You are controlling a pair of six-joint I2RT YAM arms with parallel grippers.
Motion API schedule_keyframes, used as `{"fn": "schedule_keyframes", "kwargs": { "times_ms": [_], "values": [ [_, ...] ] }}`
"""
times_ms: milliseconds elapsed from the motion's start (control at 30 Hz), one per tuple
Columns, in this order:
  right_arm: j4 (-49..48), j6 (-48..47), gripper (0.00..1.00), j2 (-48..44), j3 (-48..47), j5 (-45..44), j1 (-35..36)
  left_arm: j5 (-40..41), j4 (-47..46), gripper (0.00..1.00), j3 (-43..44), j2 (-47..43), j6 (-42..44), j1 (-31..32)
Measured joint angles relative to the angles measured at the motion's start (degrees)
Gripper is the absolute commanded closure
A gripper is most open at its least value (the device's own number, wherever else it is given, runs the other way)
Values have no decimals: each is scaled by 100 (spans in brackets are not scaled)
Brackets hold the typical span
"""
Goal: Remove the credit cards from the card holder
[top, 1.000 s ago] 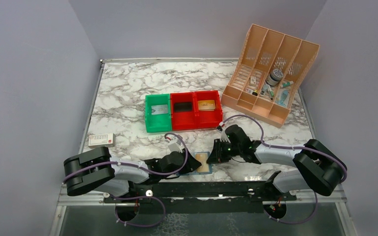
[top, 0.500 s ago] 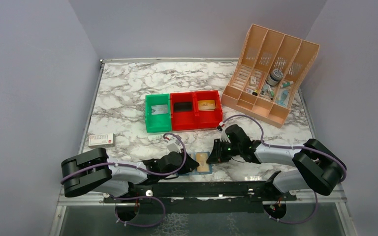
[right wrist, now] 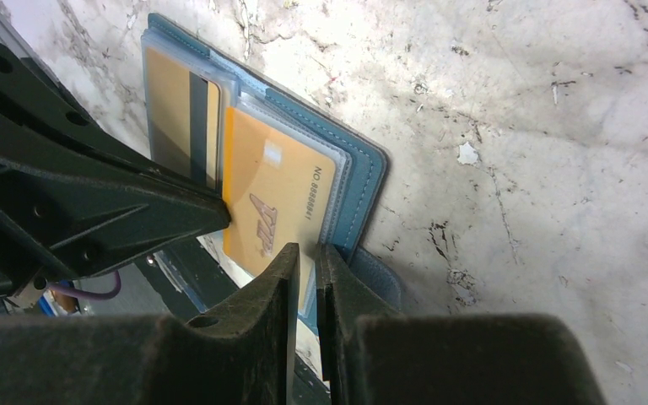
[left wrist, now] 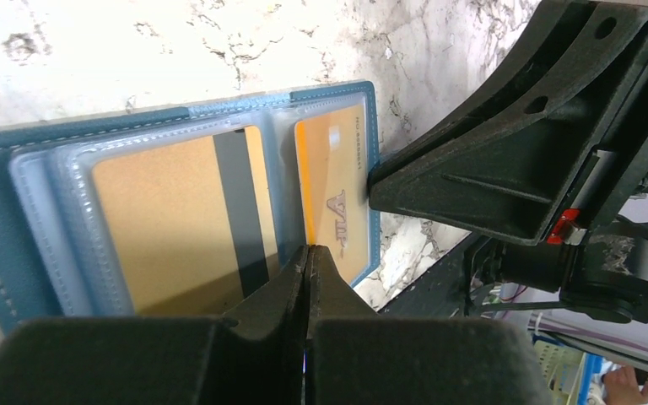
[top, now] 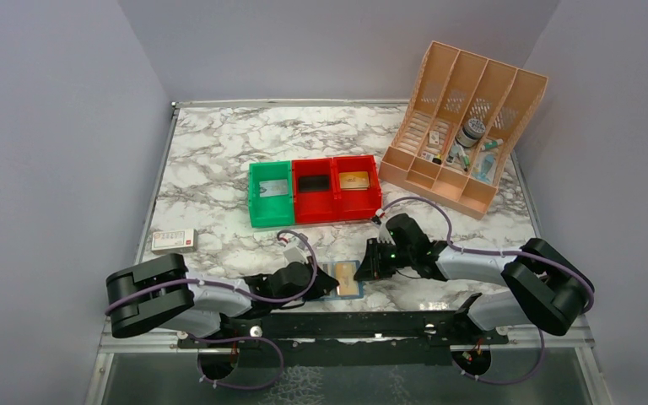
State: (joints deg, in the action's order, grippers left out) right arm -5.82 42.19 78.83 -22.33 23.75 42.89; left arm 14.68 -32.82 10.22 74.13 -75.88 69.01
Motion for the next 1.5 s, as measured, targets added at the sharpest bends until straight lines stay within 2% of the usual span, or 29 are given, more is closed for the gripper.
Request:
{"fn": "schedule_keyframes", "kwargs": {
  "times_ms": [300,533,900,1200,1400,1500],
  "values": [
    [70,0,85,-35,-42,-15,2,149,-138,100,-525,-597,-177,0],
    [289,-85,84,-33,-173,-50,28,227,175,100,-557,-1027,-175,0],
    [861,-649,71,-728,-448,44,66,282,551,100,-487,-1115,-98,0],
    [518,-590,62,146,-568,186,249,280,608,100,-345,-966,-44,0],
    [-105,-345,62,450,-535,205,249,280,623,77,-345,-968,-22,0],
    [-415,-205,62,481,-411,212,249,275,590,71,-319,-966,-22,0]
  ]
}}
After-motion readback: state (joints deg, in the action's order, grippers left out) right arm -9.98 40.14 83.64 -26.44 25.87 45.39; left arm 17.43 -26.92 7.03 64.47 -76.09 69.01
